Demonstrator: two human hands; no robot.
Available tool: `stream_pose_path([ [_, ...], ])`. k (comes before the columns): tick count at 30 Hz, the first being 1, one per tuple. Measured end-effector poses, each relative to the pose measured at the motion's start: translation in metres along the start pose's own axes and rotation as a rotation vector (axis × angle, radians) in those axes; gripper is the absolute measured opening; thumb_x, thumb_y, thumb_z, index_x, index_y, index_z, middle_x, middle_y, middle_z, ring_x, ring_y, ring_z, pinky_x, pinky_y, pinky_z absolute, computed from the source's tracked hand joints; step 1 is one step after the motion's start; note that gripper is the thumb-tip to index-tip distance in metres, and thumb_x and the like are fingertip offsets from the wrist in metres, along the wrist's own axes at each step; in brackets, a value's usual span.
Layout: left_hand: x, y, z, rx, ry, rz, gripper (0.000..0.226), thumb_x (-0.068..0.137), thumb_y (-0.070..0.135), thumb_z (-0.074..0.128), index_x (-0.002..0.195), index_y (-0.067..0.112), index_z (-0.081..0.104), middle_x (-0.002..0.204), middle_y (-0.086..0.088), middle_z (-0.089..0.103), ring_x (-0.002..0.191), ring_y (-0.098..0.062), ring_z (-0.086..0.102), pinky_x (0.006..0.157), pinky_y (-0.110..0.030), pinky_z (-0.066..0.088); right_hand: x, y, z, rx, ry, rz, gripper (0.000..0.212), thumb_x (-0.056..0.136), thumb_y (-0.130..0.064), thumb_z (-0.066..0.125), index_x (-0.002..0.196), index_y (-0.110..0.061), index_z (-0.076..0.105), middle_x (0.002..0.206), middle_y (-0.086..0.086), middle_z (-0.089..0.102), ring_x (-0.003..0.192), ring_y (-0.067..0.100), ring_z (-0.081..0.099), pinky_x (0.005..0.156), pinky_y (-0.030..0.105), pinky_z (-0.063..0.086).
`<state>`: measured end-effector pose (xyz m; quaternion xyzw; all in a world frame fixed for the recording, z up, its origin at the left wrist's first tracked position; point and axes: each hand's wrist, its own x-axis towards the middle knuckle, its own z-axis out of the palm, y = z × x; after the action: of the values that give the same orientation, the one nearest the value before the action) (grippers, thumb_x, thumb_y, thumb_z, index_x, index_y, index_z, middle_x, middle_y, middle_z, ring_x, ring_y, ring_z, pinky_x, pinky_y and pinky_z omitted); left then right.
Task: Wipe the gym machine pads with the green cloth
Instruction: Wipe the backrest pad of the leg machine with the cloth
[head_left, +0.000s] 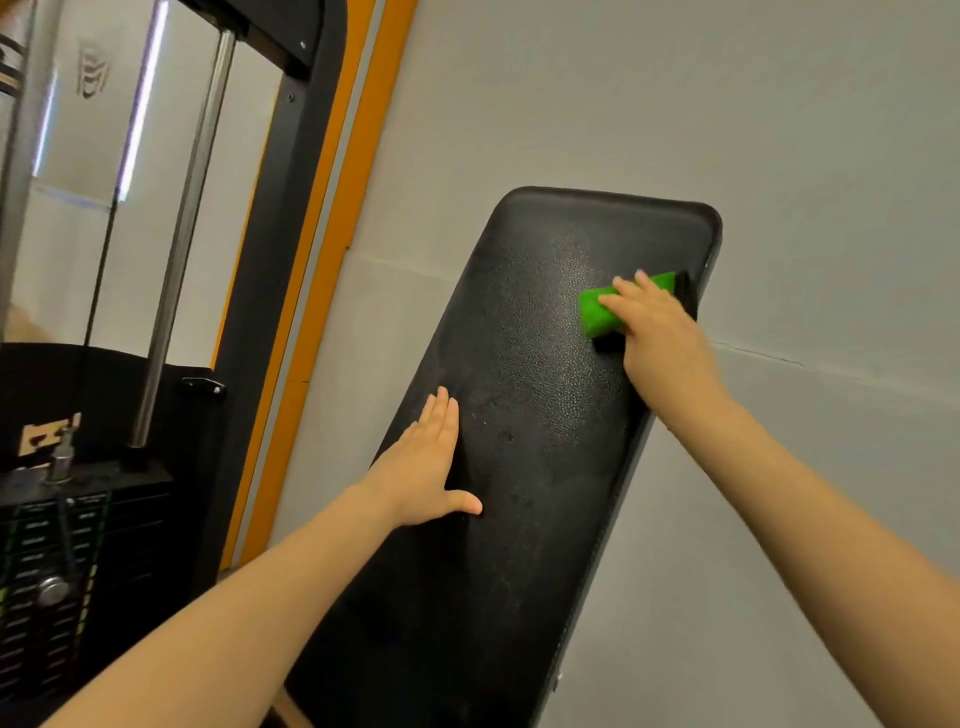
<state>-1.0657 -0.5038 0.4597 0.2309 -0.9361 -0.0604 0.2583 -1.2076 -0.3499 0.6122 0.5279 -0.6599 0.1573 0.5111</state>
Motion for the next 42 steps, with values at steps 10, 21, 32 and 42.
stream_pose_path([
  [10,-0.01,0.0,-0.001,0.024,-0.027,0.033,0.119,0.081,0.057,0.065,0.15,0.006,-0.018,0.157,-0.013,-0.025,0.147,-0.025,-0.016,0.118,-0.035,0.003,-0.131,-0.05,0.036,0.095,-0.057,-0.249,0.051,0.071,0.0,0.03,0.105,-0.004,0.068,0.116,0.013,0.065,0.112,0.03,0.057,0.096,0.039,0.041],
  [21,-0.019,0.005,0.016,0.022,0.065,-0.166,0.117,0.083,0.061,0.06,0.15,0.001,-0.015,0.157,-0.019,-0.022,0.147,-0.03,-0.016,0.119,-0.037,-0.002,0.006,-0.087,0.028,-0.142,-0.477,-0.533,0.049,0.094,0.002,0.034,0.14,-0.015,0.041,0.152,0.005,0.029,0.143,0.021,0.018,0.112,0.031,0.016],
  [32,-0.022,-0.016,0.021,-0.181,0.002,-0.113,0.126,0.078,0.059,0.069,0.15,0.004,-0.018,0.157,-0.015,-0.025,0.146,-0.027,-0.018,0.119,-0.037,0.003,-0.045,-0.052,0.02,-0.151,-0.356,-0.683,0.053,0.067,-0.009,0.028,0.09,-0.013,0.075,0.099,0.007,0.072,0.089,0.024,0.07,0.067,0.034,0.056],
  [42,-0.024,-0.007,0.027,-0.153,0.008,-0.194,0.119,0.083,0.053,0.064,0.148,0.002,-0.021,0.155,-0.017,-0.028,0.146,-0.028,-0.018,0.121,-0.038,0.001,0.04,-0.125,0.079,-0.187,-0.517,-0.608,0.048,0.094,-0.001,0.038,0.139,-0.017,0.044,0.149,0.002,0.034,0.137,0.018,0.028,0.11,0.029,0.021],
])
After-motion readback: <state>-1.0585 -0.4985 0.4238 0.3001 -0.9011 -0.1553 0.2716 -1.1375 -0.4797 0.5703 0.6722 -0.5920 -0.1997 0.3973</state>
